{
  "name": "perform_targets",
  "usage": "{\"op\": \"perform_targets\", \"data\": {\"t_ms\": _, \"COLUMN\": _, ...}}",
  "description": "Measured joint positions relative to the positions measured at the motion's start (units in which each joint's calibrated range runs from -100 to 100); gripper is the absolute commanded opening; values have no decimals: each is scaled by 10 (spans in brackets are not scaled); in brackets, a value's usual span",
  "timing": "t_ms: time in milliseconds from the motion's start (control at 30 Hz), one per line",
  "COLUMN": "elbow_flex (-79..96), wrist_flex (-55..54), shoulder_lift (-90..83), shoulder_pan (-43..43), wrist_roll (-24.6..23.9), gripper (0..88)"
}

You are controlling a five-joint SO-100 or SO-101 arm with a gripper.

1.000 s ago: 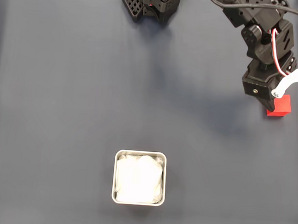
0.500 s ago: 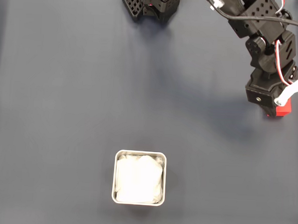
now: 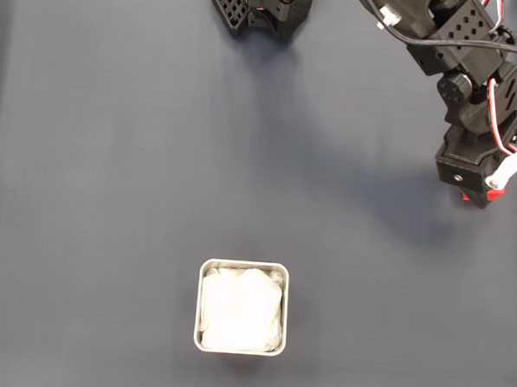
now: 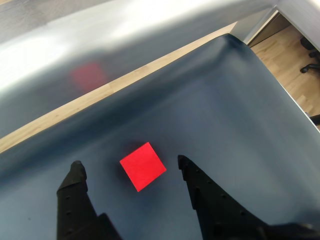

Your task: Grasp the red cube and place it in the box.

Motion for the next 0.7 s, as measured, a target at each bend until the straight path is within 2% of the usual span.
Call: {"op": "perform_targets", "data": {"t_ms": 700, "elbow_flex": -40, "wrist_flex": 0, "shoulder_lift": 54, "shoulder_pan": -10, "wrist_roll": -10, "gripper": 423}}
